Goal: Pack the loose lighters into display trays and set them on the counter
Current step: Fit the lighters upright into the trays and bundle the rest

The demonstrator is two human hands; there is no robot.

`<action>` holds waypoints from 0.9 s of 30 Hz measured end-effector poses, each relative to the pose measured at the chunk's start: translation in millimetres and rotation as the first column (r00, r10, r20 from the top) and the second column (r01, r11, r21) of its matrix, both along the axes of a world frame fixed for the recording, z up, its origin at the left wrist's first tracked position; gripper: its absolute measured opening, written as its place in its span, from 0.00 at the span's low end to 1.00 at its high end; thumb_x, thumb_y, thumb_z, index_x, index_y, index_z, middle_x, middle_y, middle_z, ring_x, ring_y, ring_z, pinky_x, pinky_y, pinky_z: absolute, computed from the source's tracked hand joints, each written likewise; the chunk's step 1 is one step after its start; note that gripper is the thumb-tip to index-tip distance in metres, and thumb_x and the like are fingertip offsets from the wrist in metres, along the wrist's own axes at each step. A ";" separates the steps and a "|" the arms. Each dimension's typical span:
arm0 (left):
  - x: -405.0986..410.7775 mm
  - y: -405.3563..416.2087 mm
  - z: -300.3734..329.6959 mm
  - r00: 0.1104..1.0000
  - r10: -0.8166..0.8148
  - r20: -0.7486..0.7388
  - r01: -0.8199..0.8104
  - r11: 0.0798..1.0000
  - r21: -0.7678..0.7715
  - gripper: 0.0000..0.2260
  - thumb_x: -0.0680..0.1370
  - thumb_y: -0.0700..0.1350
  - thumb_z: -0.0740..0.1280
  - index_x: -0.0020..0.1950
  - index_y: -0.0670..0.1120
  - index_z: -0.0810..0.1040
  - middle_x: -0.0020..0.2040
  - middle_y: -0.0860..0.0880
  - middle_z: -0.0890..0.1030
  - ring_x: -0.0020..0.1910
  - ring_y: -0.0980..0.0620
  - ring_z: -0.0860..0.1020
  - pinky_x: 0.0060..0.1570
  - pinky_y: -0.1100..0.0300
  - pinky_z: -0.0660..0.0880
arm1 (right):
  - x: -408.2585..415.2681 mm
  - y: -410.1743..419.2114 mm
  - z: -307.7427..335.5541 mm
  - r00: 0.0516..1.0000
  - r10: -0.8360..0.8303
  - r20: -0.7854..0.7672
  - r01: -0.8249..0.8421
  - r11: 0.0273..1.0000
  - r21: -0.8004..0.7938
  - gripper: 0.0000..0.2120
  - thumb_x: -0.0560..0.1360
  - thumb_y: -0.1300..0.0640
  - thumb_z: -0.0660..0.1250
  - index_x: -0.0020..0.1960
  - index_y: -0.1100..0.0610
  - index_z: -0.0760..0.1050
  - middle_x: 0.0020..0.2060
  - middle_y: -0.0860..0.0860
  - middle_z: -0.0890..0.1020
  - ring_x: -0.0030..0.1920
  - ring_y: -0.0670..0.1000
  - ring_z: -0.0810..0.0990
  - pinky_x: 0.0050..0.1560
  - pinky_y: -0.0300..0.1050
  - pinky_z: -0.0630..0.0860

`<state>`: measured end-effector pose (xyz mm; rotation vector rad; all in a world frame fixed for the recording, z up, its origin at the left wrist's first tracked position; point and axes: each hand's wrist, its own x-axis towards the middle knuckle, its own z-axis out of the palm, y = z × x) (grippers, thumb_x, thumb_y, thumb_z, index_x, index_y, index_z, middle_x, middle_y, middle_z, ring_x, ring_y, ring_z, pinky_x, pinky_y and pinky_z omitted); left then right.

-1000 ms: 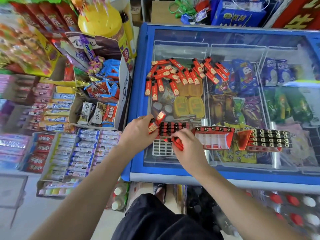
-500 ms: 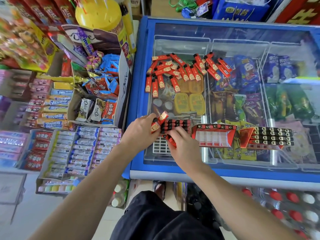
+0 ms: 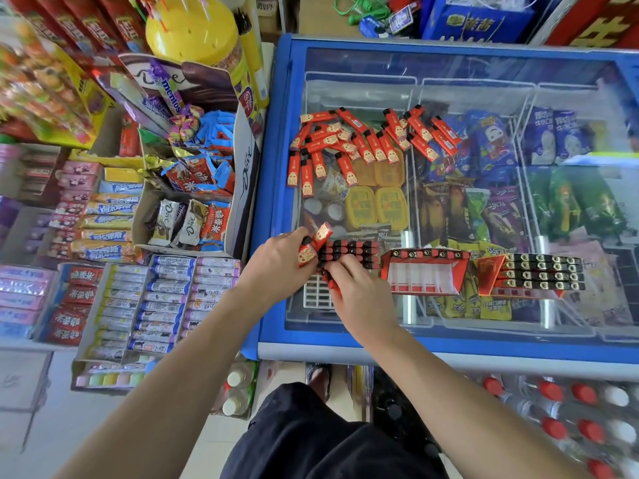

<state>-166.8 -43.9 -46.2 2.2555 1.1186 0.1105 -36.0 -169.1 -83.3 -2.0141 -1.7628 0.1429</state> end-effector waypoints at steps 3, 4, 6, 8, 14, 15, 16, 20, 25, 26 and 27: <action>-1.0 -0.7 -0.9 1.000 0.006 0.003 -0.006 1.000 -0.016 0.09 0.80 0.52 0.69 0.52 0.51 0.71 0.40 0.51 0.79 0.39 0.48 0.79 0.38 0.53 0.76 | 0.9 0.7 2.8 0.999 0.013 0.048 -0.015 0.999 0.035 0.08 0.74 0.64 0.73 0.52 0.58 0.79 0.48 0.53 0.78 0.24 0.49 0.71 0.19 0.42 0.68; -1.1 -0.8 -0.9 1.000 0.008 0.005 -0.008 1.000 -0.018 0.09 0.80 0.52 0.69 0.52 0.51 0.71 0.40 0.51 0.79 0.39 0.48 0.79 0.38 0.52 0.76 | 1.4 0.6 3.0 0.998 0.023 0.064 -0.025 0.999 0.038 0.07 0.74 0.64 0.73 0.51 0.58 0.79 0.47 0.53 0.78 0.24 0.49 0.70 0.19 0.41 0.67; -0.5 -0.5 -1.2 1.000 0.010 0.004 -0.010 1.000 -0.020 0.09 0.80 0.52 0.69 0.52 0.50 0.71 0.40 0.51 0.80 0.39 0.48 0.79 0.39 0.51 0.77 | 2.7 -0.4 1.8 0.994 0.035 0.103 -0.039 0.999 0.031 0.07 0.73 0.64 0.74 0.49 0.58 0.79 0.45 0.52 0.77 0.24 0.48 0.70 0.21 0.39 0.62; -0.4 0.5 -1.4 1.000 0.009 0.000 -0.009 1.000 -0.021 0.09 0.79 0.52 0.69 0.53 0.50 0.72 0.41 0.51 0.80 0.40 0.48 0.79 0.39 0.51 0.77 | 3.2 -1.5 0.1 0.989 0.034 0.143 -0.037 0.999 0.019 0.08 0.72 0.64 0.75 0.48 0.57 0.80 0.43 0.51 0.77 0.25 0.48 0.69 0.21 0.39 0.62; -4.8 -1.2 -1.0 1.000 0.014 0.012 -0.013 0.998 -0.054 0.10 0.78 0.54 0.71 0.51 0.53 0.72 0.40 0.53 0.80 0.39 0.53 0.79 0.37 0.57 0.76 | 0.3 -2.4 -2.9 0.989 -0.026 0.146 0.024 1.000 0.016 0.07 0.73 0.64 0.75 0.48 0.57 0.79 0.43 0.51 0.77 0.24 0.48 0.69 0.19 0.42 0.67; -5.6 -2.7 -1.2 1.000 0.018 0.014 -0.017 0.998 -0.064 0.11 0.78 0.55 0.71 0.52 0.52 0.72 0.40 0.54 0.80 0.39 0.54 0.79 0.37 0.59 0.75 | -0.6 -1.9 -3.2 0.990 -0.040 0.135 0.039 0.999 0.014 0.07 0.73 0.63 0.75 0.48 0.57 0.79 0.43 0.51 0.77 0.24 0.48 0.69 0.19 0.41 0.66; -6.5 -4.0 -1.6 1.000 0.021 0.017 -0.019 0.997 -0.069 0.11 0.78 0.55 0.71 0.52 0.52 0.73 0.40 0.55 0.79 0.39 0.55 0.79 0.37 0.60 0.74 | -1.6 -1.3 -3.6 0.991 -0.052 0.122 0.051 0.999 0.009 0.07 0.74 0.62 0.75 0.49 0.57 0.78 0.44 0.50 0.77 0.24 0.48 0.68 0.20 0.41 0.66; -6.6 -5.8 -4.3 0.999 0.035 0.007 -0.035 0.996 -0.081 0.12 0.78 0.56 0.72 0.53 0.51 0.74 0.40 0.55 0.79 0.39 0.53 0.79 0.39 0.57 0.77 | -4.7 0.1 -5.2 0.996 -0.068 0.057 0.069 0.998 -0.010 0.07 0.76 0.59 0.73 0.49 0.57 0.76 0.45 0.51 0.77 0.25 0.49 0.71 0.21 0.40 0.66; -4.3 -4.2 -4.1 0.998 0.058 -0.034 -0.061 0.993 -0.097 0.12 0.77 0.55 0.72 0.52 0.52 0.73 0.40 0.52 0.80 0.40 0.51 0.80 0.39 0.54 0.78 | -4.4 -0.3 -3.6 0.985 -0.096 -0.142 0.098 0.995 0.006 0.07 0.79 0.54 0.67 0.52 0.58 0.74 0.47 0.51 0.77 0.32 0.51 0.77 0.25 0.43 0.75; -3.6 -3.5 -3.5 0.997 0.059 -0.050 -0.064 0.993 -0.095 0.12 0.77 0.55 0.72 0.51 0.52 0.72 0.40 0.52 0.80 0.40 0.51 0.80 0.38 0.54 0.78 | -4.2 -1.2 -2.6 0.969 -0.116 -0.220 0.121 0.993 0.011 0.08 0.79 0.54 0.67 0.53 0.59 0.74 0.47 0.51 0.77 0.35 0.51 0.78 0.29 0.44 0.76; -2.8 -2.5 -3.2 0.996 0.062 -0.063 -0.067 0.993 -0.094 0.12 0.77 0.55 0.72 0.51 0.52 0.72 0.40 0.52 0.80 0.39 0.51 0.80 0.37 0.55 0.77 | -4.3 -2.7 -0.8 0.942 -0.141 -0.304 0.152 0.988 0.012 0.09 0.79 0.54 0.68 0.53 0.59 0.73 0.47 0.51 0.76 0.38 0.50 0.77 0.33 0.43 0.77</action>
